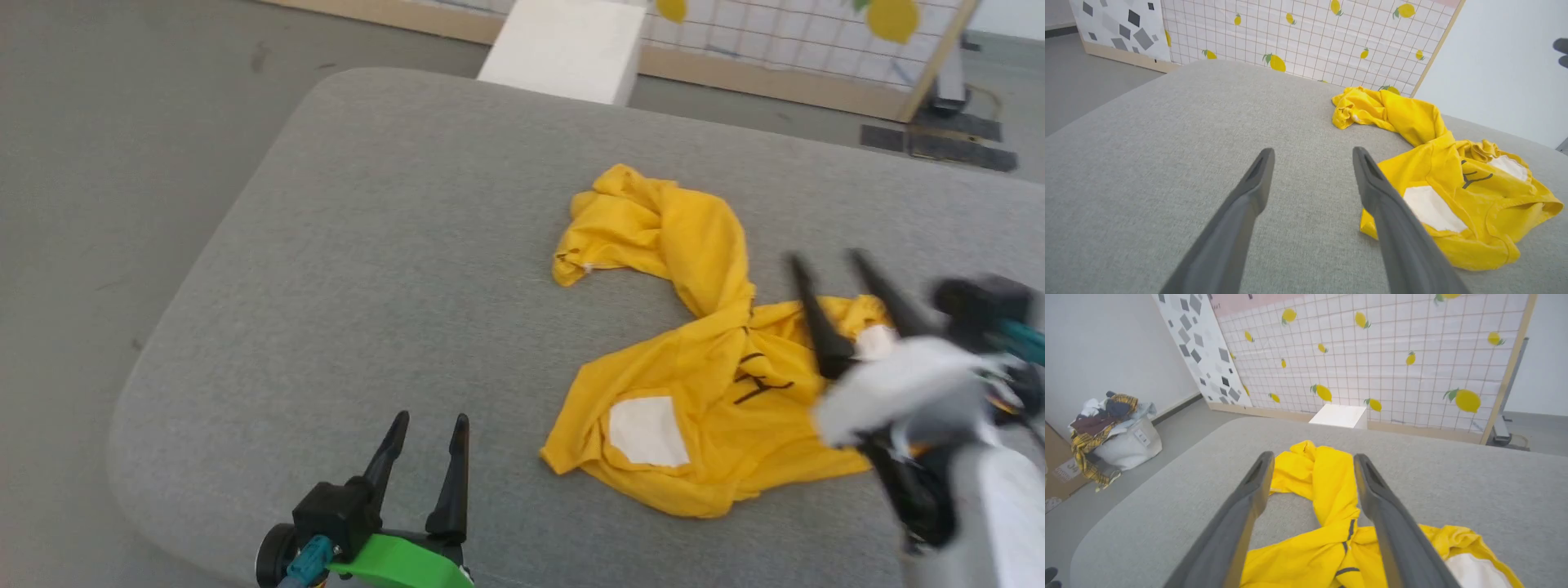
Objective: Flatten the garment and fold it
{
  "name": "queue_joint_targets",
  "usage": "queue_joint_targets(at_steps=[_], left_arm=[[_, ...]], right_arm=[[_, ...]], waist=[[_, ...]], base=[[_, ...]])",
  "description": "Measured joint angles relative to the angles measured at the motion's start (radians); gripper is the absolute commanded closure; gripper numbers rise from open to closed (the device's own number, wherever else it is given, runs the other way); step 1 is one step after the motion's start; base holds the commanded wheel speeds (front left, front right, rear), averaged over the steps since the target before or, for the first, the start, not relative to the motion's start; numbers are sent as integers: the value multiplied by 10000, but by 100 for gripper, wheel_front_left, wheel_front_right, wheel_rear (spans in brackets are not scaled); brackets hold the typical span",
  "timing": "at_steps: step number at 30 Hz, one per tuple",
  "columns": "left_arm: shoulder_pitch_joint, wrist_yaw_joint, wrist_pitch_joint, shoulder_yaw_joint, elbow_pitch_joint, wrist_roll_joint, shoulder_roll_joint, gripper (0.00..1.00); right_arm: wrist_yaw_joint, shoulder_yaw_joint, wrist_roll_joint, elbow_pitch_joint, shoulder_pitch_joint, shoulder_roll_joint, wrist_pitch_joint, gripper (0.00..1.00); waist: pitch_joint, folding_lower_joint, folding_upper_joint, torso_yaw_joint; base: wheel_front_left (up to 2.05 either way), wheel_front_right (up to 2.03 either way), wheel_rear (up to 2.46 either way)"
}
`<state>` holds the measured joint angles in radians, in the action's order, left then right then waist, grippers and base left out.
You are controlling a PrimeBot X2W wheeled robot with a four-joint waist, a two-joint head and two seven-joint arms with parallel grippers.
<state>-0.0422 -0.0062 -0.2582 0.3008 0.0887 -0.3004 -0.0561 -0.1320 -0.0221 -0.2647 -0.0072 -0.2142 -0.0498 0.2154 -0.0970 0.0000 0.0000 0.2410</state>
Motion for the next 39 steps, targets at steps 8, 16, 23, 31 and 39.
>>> queue_joint_targets(at_steps=[8,16,23,31,39], left_arm=[[-455,17,2,-280,-251,44,-6,0],[-1083,136,2,-608,-512,192,-6,0],[-204,-151,546,-261,-742,731,-401,0],[3261,-1003,3298,972,-249,1174,-911,0],[5499,-1175,5196,2579,1643,708,-763,0]], right_arm=[[0,-2272,742,-1024,2465,-15,-2282,0],[0,-2637,-96,-13,4124,-8,-3724,0],[0,-2661,-96,27,3834,-6,-3916,0],[0,-2408,-196,253,3328,-8,-3933,0],[0,-2209,-199,460,2992,-6,-3962,0]], waist=[[-7,0,1,-962],[-29,0,1,-1788],[-120,0,1,-2183],[-666,-1,1,-2202],[-1319,0,0,-2379]], base=[[0,0,0],[0,0,0],[0,0,0],[0,0,0],[0,0,0]])
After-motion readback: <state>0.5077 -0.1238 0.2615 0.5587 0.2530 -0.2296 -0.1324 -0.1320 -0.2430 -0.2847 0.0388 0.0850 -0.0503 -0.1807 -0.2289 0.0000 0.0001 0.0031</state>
